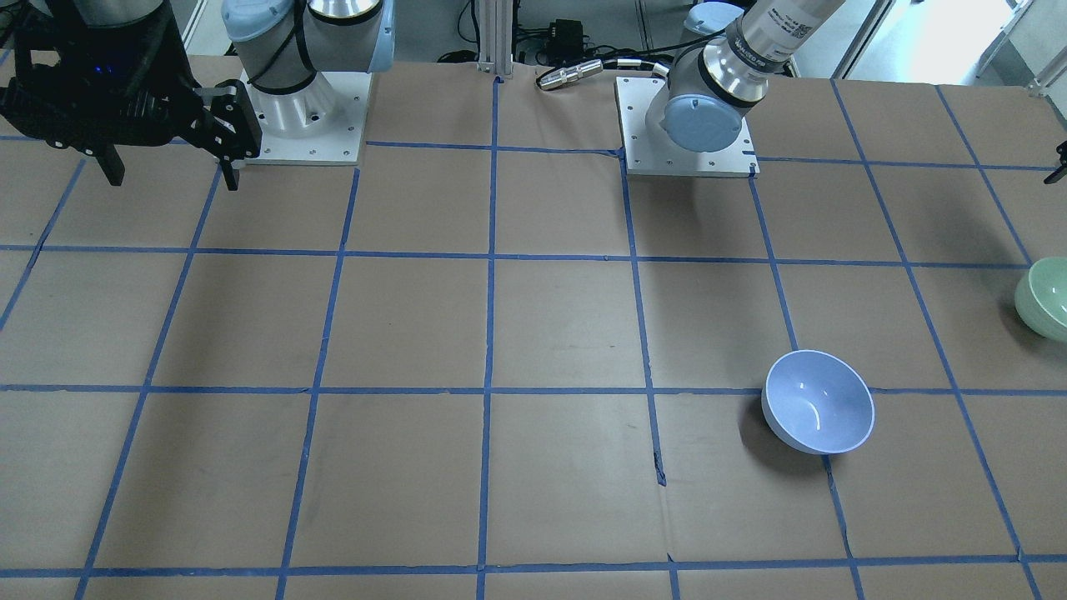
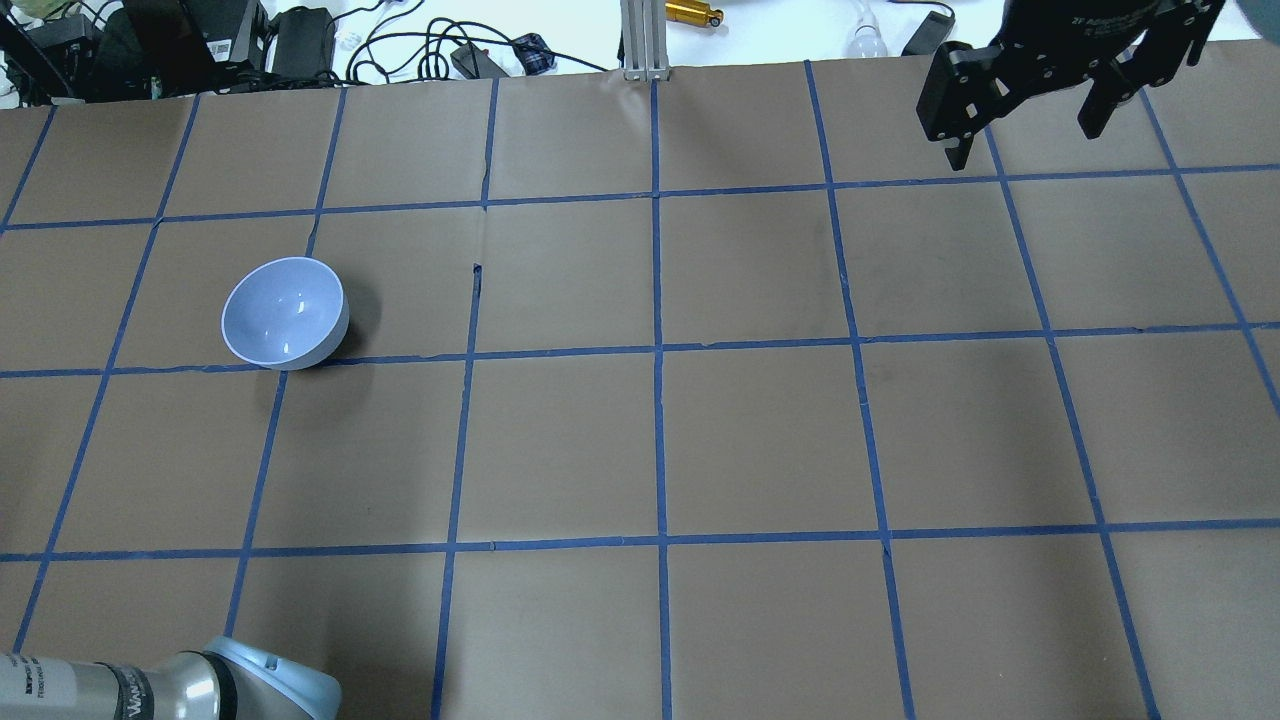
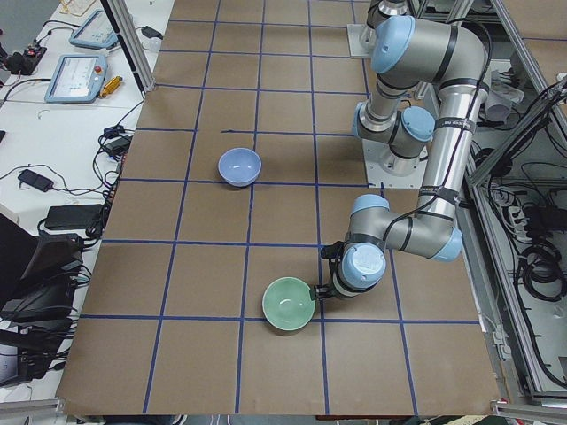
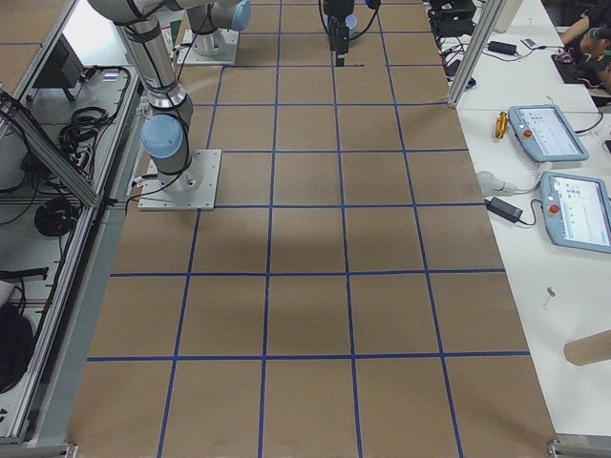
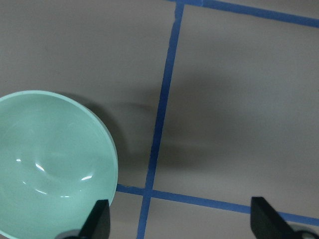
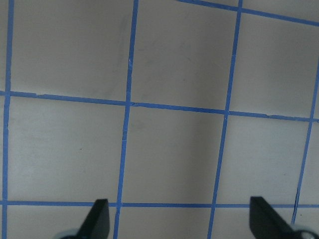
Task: Stack green bowl on blue bowl
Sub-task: 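Close the left gripper on the rim of the pale green bowl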
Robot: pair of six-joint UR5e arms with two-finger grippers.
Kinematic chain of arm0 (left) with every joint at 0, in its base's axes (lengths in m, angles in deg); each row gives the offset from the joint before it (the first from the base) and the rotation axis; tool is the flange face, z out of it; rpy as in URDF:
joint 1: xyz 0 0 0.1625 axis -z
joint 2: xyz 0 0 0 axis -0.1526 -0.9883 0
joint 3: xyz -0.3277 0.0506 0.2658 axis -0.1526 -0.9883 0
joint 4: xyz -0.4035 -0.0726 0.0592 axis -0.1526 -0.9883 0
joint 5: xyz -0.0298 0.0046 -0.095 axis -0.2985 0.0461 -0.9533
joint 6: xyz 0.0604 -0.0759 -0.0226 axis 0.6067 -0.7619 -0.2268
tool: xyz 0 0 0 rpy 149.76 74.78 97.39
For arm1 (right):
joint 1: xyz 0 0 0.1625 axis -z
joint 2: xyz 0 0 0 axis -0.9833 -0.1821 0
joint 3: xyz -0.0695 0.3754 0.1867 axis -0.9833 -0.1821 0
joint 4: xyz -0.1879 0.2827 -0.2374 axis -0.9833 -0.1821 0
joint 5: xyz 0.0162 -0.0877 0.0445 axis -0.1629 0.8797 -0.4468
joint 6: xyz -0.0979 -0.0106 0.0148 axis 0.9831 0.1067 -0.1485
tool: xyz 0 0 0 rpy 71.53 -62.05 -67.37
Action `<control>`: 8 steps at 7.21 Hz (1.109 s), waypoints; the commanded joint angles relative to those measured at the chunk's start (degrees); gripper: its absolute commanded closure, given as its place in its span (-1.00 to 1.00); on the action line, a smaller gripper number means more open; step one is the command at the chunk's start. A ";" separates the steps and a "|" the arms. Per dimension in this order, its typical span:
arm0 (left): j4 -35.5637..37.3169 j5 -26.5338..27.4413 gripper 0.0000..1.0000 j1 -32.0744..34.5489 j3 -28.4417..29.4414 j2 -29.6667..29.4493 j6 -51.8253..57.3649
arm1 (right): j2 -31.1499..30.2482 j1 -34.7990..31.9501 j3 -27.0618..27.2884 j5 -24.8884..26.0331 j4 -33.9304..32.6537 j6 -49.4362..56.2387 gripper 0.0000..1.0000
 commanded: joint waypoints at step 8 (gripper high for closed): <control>4.76 -0.64 -1.00 1.66 -0.53 -4.24 0.20 | 0.00 -0.04 0.00 0.00 0.00 0.00 -1.00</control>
